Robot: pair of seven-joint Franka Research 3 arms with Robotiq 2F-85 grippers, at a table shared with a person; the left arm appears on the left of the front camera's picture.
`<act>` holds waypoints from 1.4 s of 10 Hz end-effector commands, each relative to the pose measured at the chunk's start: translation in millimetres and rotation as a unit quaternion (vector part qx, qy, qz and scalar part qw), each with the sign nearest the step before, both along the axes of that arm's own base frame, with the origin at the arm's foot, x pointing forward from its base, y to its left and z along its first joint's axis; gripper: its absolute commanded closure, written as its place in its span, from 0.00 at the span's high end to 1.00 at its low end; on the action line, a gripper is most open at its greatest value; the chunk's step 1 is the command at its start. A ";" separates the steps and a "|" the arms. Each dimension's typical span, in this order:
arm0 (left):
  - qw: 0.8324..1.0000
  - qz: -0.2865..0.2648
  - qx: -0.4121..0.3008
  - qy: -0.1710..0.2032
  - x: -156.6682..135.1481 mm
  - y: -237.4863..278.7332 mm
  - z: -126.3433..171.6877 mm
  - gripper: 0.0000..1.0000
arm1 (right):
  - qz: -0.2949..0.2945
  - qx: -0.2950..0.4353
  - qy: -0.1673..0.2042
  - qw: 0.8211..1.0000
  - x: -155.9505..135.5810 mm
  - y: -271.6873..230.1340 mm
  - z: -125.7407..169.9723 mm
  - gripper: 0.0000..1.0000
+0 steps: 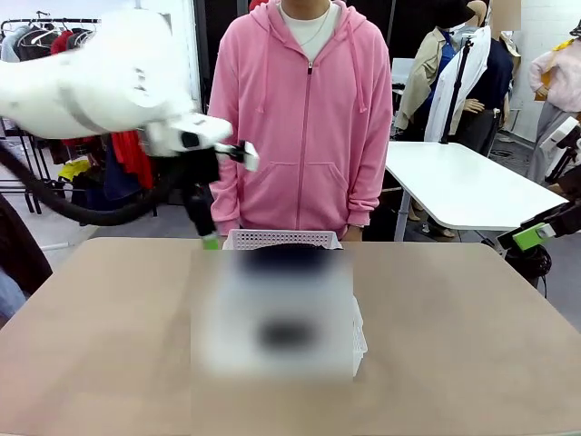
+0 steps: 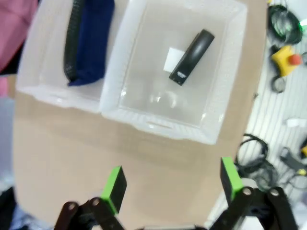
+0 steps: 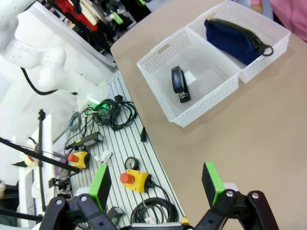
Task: Distribute items into two baskets.
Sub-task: Place the picked Stapler into the Organizing basket as instructed by the person.
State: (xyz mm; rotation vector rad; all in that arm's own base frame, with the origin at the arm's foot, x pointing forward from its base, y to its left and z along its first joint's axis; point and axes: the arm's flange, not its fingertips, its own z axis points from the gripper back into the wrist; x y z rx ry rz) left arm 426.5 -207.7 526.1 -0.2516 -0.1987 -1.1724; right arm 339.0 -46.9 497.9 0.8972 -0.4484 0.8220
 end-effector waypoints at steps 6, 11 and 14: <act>0.944 0.210 -0.254 0.000 -74.5 224.7 -7.2 1.00 | 0.001 -0.002 0.001 1.000 -0.8 0.5 0.7 1.00; 0.919 0.210 -0.334 0.013 -48.0 264.3 4.8 1.00 | 0.001 -0.002 0.001 1.000 -0.8 0.5 0.7 1.00; 0.908 0.207 -0.365 -0.005 -42.3 270.3 18.2 1.00 | 0.001 -0.002 0.001 1.000 -0.8 0.5 0.7 1.00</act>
